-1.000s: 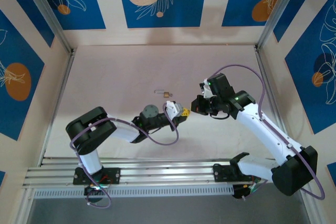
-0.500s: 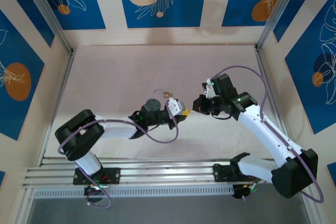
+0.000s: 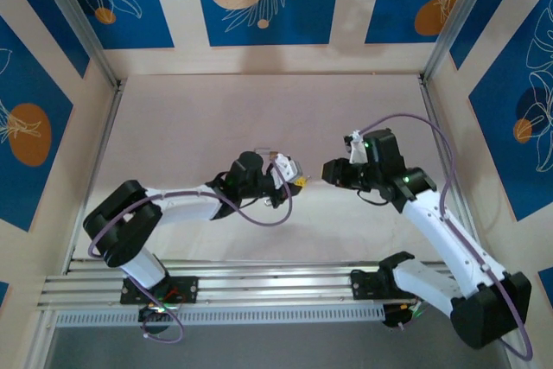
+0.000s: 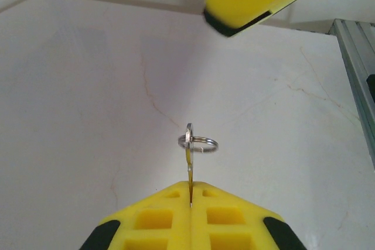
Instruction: Unlock with the key
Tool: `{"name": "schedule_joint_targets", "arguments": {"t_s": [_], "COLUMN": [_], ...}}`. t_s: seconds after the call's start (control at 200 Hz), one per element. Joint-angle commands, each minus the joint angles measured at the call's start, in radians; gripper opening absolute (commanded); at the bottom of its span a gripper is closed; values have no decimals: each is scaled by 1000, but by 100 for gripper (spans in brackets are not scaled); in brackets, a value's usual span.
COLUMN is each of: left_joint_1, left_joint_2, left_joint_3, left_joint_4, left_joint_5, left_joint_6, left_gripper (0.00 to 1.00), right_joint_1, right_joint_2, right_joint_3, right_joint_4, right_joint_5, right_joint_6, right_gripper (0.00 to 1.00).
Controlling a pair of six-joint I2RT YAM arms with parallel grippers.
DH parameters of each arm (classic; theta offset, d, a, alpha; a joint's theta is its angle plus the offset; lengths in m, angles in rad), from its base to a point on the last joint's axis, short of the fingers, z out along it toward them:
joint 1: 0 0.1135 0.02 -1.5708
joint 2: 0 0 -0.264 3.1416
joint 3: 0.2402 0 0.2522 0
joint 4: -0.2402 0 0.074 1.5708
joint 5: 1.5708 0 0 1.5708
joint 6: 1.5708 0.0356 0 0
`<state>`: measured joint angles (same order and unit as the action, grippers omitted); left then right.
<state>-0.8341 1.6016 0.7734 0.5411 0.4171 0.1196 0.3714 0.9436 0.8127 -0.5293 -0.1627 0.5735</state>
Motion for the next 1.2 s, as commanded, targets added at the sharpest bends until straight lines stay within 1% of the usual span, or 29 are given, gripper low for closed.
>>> {"name": "schedule_joint_targets", "arguments": {"t_s": [0.0, 0.04, 0.085, 0.1, 0.14, 0.21, 0.25, 0.335, 0.42, 0.47, 0.555, 0.65, 0.78, 0.88, 0.97, 1.195], "left_joint_1": [36, 45, 51, 53, 58, 67, 69, 72, 77, 88, 106, 117, 126, 130, 130, 132], "left_joint_2": [-26, -26, -25, -24, -23, -23, -23, -22, -18, -16, -11, -3, 15, 25, 30, 34], "left_joint_3": [72, 96, 123, 131, 152, 176, 188, 212, 245, 266, 294, 332, 385, 403, 411, 417], "left_joint_4": [-159, -206, -262, -283, -323, -370, -392, -441, -504, -532, -563, -628, -694, -704, -707, -742], "left_joint_5": [132, 164, 181, 188, 206, 230, 245, 273, 299, 334, 379, 394, 410, 424, 436, 463], "left_joint_6": [52, 71, 97, 107, 126, 154, 170, 207, 242, 244, 252, 303, 334, 335, 331, 343], "left_gripper": [0, 0, 0, 0, 0, 0, 0, 0, 0, 0, 0, 0, 0, 0, 0, 0], "right_joint_1": [-14, -14, -16, -17, -28, -55, -60, -55, -51, -50, -46, -39, -1, 13, 23, 26], "right_joint_2": [-105, -152, -190, -195, -192, -151, -131, -109, -87, -77, -76, -78, -75, -70, -68, -67], "right_joint_3": [-142, -196, -235, -241, -242, -237, -240, -253, -237, -222, -220, -237, -240, -237, -234, -224], "right_joint_4": [284, 383, 443, 451, 454, 477, 507, 564, 539, 506, 483, 493, 483, 485, 483, 483], "right_joint_5": [-34, -34, -35, -38, -76, -218, -278, -317, -331, -334, -321, -314, -285, -285, -273, -246], "right_joint_6": [-59, -59, -64, -71, -94, -131, -140, -148, -191, -219, -238, -234, -248, -250, -254, -261], "right_gripper": [36, 41, 51, 53, 53, 53, 48, 39, 31, 29, 28, 28, 28, 27, 24, 22]}}
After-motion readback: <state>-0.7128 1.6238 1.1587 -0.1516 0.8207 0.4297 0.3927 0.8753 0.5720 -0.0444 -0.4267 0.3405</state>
